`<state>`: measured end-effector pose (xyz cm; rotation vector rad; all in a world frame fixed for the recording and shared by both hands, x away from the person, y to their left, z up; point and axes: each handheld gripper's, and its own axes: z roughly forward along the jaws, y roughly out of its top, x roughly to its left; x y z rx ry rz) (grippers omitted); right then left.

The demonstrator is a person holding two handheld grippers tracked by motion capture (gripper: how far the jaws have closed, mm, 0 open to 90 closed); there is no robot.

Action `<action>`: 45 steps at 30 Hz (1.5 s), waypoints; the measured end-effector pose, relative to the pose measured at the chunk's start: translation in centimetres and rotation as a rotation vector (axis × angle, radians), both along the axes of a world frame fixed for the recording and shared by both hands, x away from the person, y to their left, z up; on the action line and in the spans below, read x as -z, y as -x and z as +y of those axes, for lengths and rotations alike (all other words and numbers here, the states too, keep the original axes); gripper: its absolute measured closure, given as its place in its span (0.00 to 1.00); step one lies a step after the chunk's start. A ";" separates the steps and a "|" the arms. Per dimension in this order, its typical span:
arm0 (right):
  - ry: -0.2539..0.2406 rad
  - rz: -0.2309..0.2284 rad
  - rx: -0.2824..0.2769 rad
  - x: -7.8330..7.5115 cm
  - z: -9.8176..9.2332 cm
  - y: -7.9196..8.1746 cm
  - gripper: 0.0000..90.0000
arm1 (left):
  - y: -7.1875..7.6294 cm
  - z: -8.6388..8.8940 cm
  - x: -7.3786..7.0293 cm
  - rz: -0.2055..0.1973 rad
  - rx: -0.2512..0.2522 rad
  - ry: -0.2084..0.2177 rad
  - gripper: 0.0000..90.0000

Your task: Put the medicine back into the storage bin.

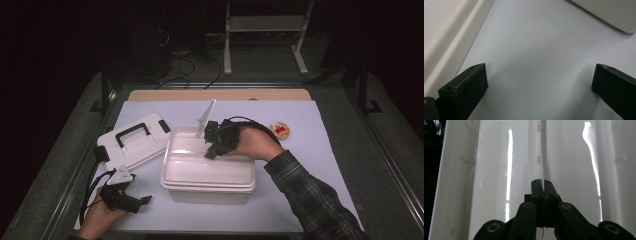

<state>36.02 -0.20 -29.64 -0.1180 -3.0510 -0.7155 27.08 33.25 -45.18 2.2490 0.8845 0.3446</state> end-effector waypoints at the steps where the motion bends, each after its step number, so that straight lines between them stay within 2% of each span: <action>1: -0.006 -0.004 0.003 -0.3 -0.2 0.0 0.99 | 0.0 0.0 0.0 0.001 0.000 0.000 0.00; 5: -0.037 -0.019 0.018 -1.2 -1.1 0.0 0.99 | 0.0 0.0 0.0 0.001 0.001 0.000 0.00; 11: -0.049 -0.040 0.058 -2.2 -3.1 0.0 0.99 | 0.0 0.0 0.0 0.001 0.000 0.000 0.00; 14: -0.051 -0.042 0.070 -2.4 -3.7 0.0 0.99 | 0.0 0.0 0.0 0.000 0.001 0.000 0.00; 21: -0.057 -0.055 0.126 -3.0 -6.6 0.2 0.99 | 0.0 0.0 0.0 -0.002 0.002 -0.001 0.00; 23: -0.057 -0.055 0.131 -3.0 -6.9 0.2 0.99 | 0.0 0.0 0.0 -0.003 0.002 -0.001 0.00; 25: -0.066 -0.060 0.169 -3.1 -8.5 0.4 0.99 | 0.0 0.0 0.0 -0.002 0.002 -0.002 0.00; 26: -0.066 -0.060 0.169 -3.1 -8.5 0.4 0.99 | 0.0 0.0 0.0 -0.002 0.002 -0.002 0.00; 29: -0.077 -0.070 0.217 -3.2 -10.5 0.7 0.99 | 0.1 0.0 0.0 -0.004 0.001 0.000 0.00; 30: -0.077 -0.070 0.217 -3.2 -10.5 0.7 0.99 | 0.1 0.0 0.0 -0.004 0.001 0.000 0.00; 31: -0.076 -0.074 0.242 -3.2 -11.4 0.9 0.99 | 0.1 0.0 0.0 -0.004 0.001 0.001 0.00; 35: -0.080 -0.078 0.291 -3.2 -13.2 1.2 0.99 | 0.1 0.0 0.0 -0.005 0.001 0.001 0.00; 36: -0.080 -0.078 0.291 -3.2 -13.2 1.2 0.99 | 0.1 0.0 0.0 -0.005 0.001 0.001 0.00; 37: -0.085 -0.078 0.314 -3.2 -14.1 1.4 0.99 | 0.1 0.0 0.0 -0.005 0.001 0.001 0.00; 45: -0.089 -0.079 0.393 -2.8 -17.4 2.1 0.99 | 0.1 0.0 0.0 -0.004 0.002 0.001 0.00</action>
